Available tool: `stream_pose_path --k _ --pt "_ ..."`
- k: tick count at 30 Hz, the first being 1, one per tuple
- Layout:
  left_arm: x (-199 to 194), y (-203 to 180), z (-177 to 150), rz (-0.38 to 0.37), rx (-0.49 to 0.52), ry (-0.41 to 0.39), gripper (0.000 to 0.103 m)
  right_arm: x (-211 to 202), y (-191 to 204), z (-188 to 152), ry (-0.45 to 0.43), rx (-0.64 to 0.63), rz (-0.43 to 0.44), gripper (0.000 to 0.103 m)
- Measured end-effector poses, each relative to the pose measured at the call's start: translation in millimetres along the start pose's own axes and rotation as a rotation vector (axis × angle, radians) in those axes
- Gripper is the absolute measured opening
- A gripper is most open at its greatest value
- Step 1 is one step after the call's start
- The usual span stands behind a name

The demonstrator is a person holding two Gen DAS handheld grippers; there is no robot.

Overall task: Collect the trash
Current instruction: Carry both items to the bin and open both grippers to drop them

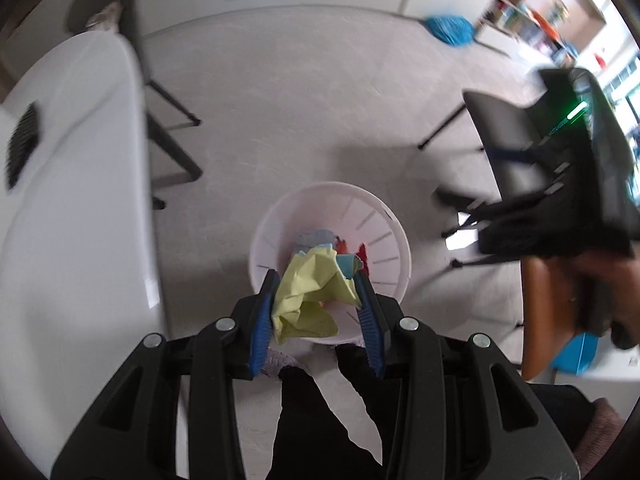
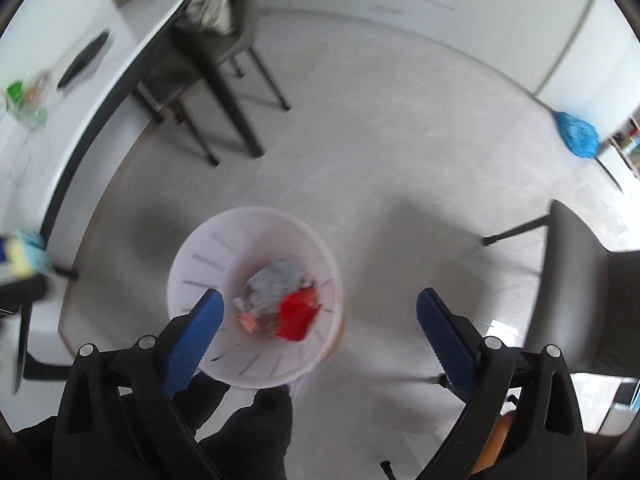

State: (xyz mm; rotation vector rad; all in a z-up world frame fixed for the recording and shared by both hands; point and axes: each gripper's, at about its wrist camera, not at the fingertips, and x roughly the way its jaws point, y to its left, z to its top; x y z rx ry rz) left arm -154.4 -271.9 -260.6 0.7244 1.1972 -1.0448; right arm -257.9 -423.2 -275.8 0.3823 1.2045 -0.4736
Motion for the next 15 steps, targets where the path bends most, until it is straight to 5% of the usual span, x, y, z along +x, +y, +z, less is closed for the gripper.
stream_pose_path --k 4,5,8,15 --pt "35 -17 9 -0.003 0.07 0.056 0.04 -25 -28 0 -0.06 0.053 -0.036 0.099" --pt "41 -24 10 -0.004 0.078 0.068 0.044 -29 -32 -1 -0.065 0.065 -0.039 0.099" --pt "56 -30 13 -0.021 0.074 0.119 0.08 -32 -39 -2 -0.073 0.085 -0.041 0.099" --pt "21 -29 12 -0.048 0.038 0.046 0.095 -38 -36 -4 -0.078 0.107 -0.037 0.099"
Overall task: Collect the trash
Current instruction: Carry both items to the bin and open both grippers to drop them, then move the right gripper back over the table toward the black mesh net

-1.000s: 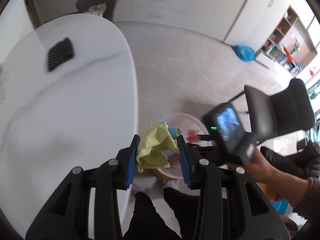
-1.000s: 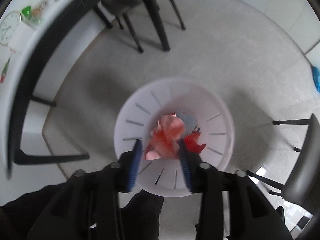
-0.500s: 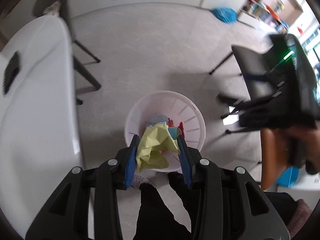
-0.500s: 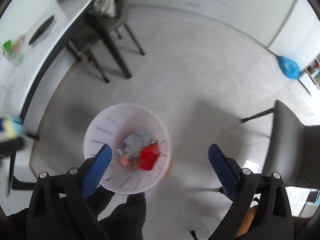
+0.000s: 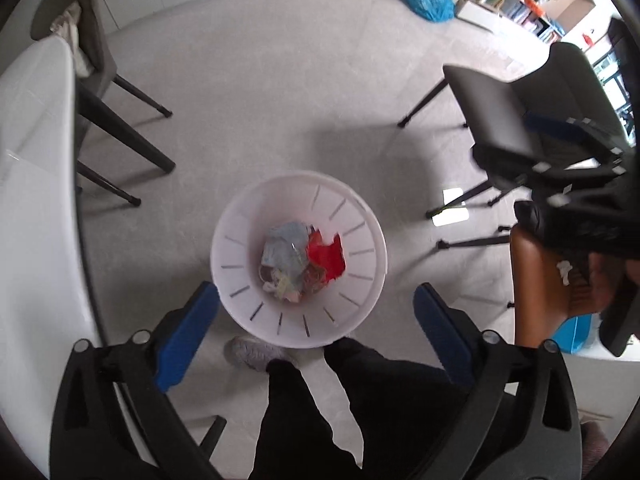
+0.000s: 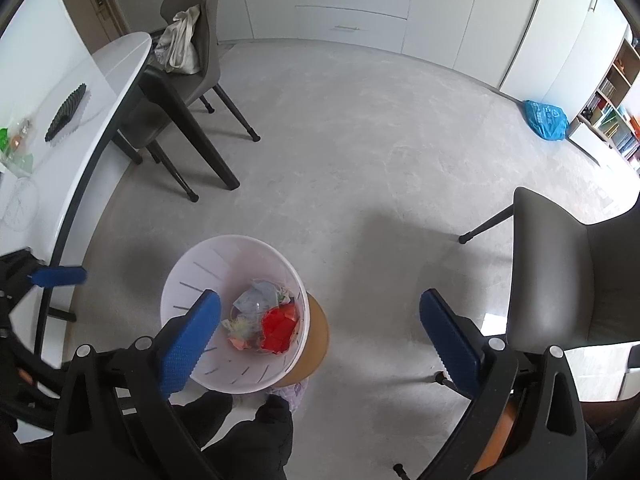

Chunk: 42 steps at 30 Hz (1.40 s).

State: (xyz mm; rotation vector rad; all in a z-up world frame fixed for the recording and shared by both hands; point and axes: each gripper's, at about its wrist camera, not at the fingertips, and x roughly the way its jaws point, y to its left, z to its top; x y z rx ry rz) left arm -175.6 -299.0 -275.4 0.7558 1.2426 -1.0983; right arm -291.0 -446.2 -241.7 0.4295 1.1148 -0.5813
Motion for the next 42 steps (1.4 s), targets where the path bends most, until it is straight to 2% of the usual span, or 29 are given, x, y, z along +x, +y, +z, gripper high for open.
stream_pose_path --k 4,9,15,22,29,32,35,42 --pt "-32 -5 2 0.049 0.048 -0.087 0.095 -5 2 5 -0.018 -0.005 -0.007 0.099" --pt "-50 -1 5 0.072 0.058 -0.116 0.095 -10 7 11 -0.038 -0.01 -0.016 0.1" --pt "-61 11 2 0.081 0.012 -0.133 0.095 -13 16 13 -0.043 -0.019 -0.017 0.1" --pt "-88 46 -2 0.116 -0.103 -0.185 0.095 -26 41 19 -0.058 -0.066 -0.007 0.1" --pt "-122 89 -12 0.18 -0.198 -0.253 0.095 -52 89 42 -0.126 -0.178 0.02 0.1" --pt "-133 107 -21 0.182 -0.246 -0.276 0.095 -59 110 50 -0.136 -0.214 0.037 0.1" --pt "-143 132 -36 0.231 -0.315 -0.279 0.095 -62 137 57 -0.129 -0.25 0.074 0.1" --pt "-174 228 -87 0.341 -0.565 -0.296 0.095 -49 248 93 -0.107 -0.38 0.195 0.1"
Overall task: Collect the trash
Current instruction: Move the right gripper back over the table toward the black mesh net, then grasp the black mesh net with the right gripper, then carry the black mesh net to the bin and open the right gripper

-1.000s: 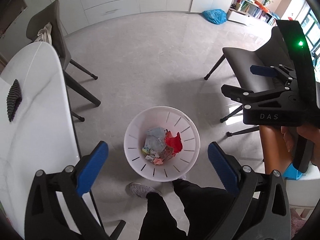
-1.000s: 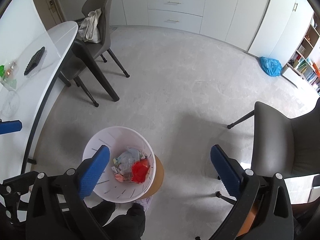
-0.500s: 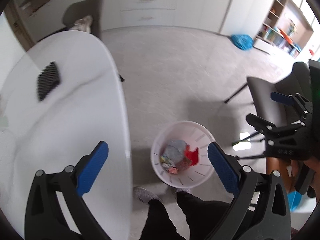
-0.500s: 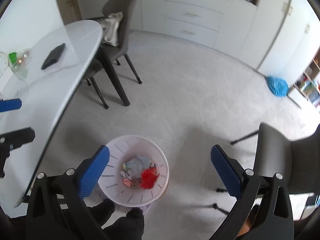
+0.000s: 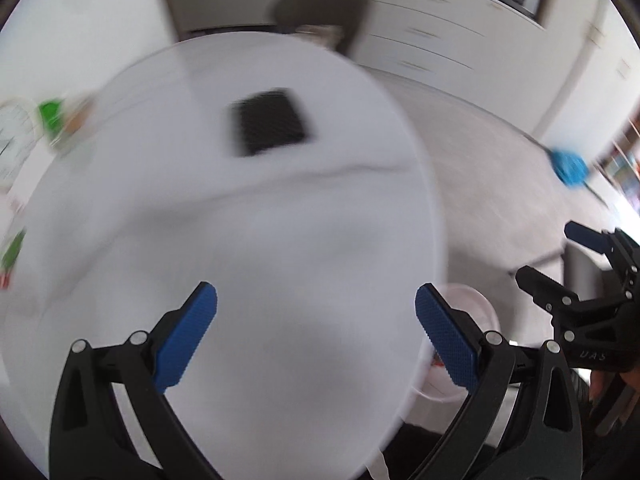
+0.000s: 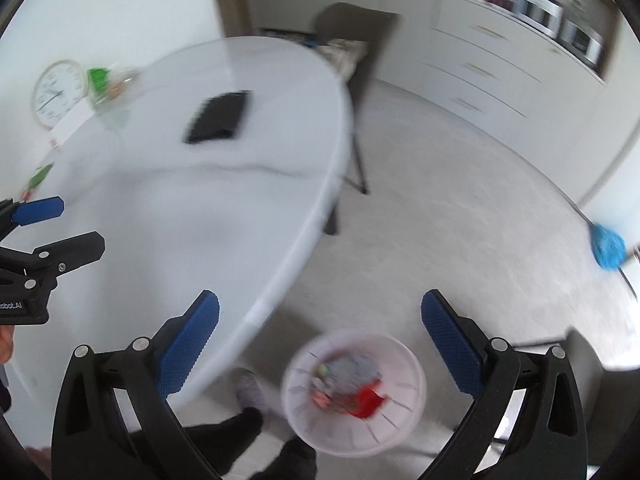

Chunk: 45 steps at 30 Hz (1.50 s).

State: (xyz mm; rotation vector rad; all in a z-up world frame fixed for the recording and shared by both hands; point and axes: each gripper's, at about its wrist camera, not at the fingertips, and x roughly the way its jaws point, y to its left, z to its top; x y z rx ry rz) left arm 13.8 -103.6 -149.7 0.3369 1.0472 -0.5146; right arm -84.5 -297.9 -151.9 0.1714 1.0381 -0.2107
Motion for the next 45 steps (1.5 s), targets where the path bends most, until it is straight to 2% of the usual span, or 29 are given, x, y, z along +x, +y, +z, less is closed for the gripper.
stream_pose_path --k 5,9,11,15,21,24,27,29,30,39,45 --pt "9 86 14 0.075 -0.149 -0.025 0.095 47 65 68 0.021 -0.066 0.083 0.1" --pt "20 146 34 0.117 -0.242 -0.053 0.095 91 102 122 0.045 -0.081 0.1 0.1" --pt "26 168 44 0.115 -0.279 -0.066 0.095 121 115 152 0.068 -0.066 0.1 0.1" --pt "48 209 68 0.117 -0.34 -0.074 0.095 172 119 192 0.109 -0.014 0.07 0.099" --pt "79 233 88 0.123 -0.364 -0.052 0.095 231 113 221 0.209 0.096 0.081 0.068" --pt "89 238 89 0.113 -0.381 -0.034 0.095 245 118 221 0.236 0.101 0.08 0.054" --pt "94 233 86 0.104 -0.391 -0.021 0.095 244 123 218 0.218 0.1 0.049 0.038" --pt "96 230 84 0.103 -0.385 -0.012 0.095 237 125 217 0.193 0.085 0.032 0.017" --pt "96 228 83 0.101 -0.38 -0.012 0.095 234 126 217 0.183 0.078 0.031 0.013" --pt "82 184 87 0.034 -0.309 -0.022 0.095 187 110 209 0.105 0.073 0.071 0.013" --pt "51 127 83 -0.029 -0.218 -0.043 0.095 123 91 187 0.011 0.061 0.094 0.013"
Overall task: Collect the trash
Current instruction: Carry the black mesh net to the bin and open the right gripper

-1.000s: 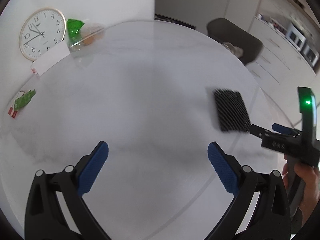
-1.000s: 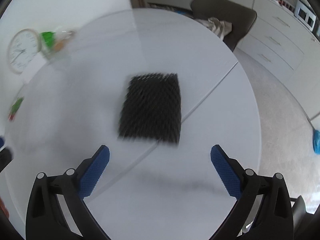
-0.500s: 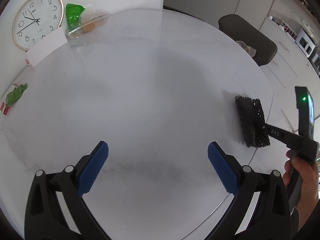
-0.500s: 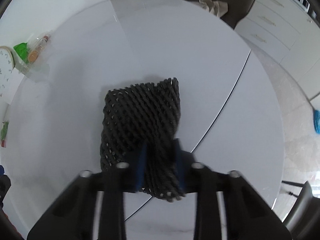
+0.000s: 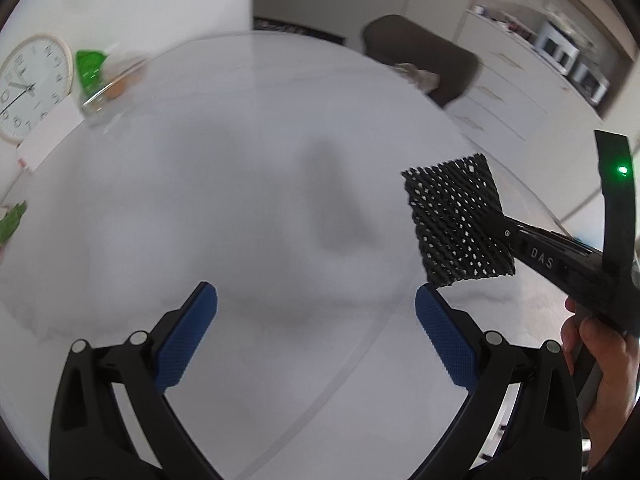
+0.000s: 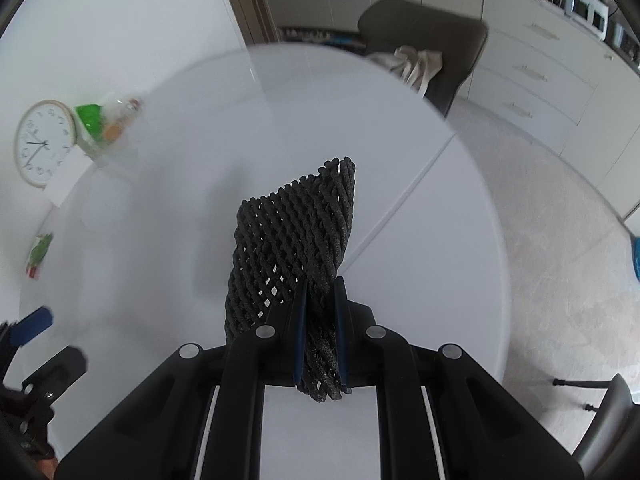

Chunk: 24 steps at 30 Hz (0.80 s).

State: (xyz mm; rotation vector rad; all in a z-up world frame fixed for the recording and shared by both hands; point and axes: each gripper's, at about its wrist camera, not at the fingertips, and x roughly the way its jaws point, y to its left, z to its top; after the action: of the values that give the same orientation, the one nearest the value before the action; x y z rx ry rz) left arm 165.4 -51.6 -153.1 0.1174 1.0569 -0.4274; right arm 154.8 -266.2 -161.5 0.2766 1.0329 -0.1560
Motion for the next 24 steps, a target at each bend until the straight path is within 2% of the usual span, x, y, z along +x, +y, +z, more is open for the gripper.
stream_pose_path --k 6,14,19,24 --pt "-31 -83 -37 -0.086 0.151 0.01 0.095 -84 -42 -68 -0.057 -0.02 -0.015 0.013" --pt "-33 -201 -109 -0.258 0.313 0.118 0.095 -150 -128 -200 -0.012 0.033 -0.11 0.013" --pt "-27 -256 -143 -0.294 0.402 0.171 0.095 -142 -179 -267 0.072 0.087 -0.173 0.015" --pt "-20 -294 -163 -0.28 0.444 0.21 0.095 -84 -216 -320 0.198 0.153 -0.175 0.016"
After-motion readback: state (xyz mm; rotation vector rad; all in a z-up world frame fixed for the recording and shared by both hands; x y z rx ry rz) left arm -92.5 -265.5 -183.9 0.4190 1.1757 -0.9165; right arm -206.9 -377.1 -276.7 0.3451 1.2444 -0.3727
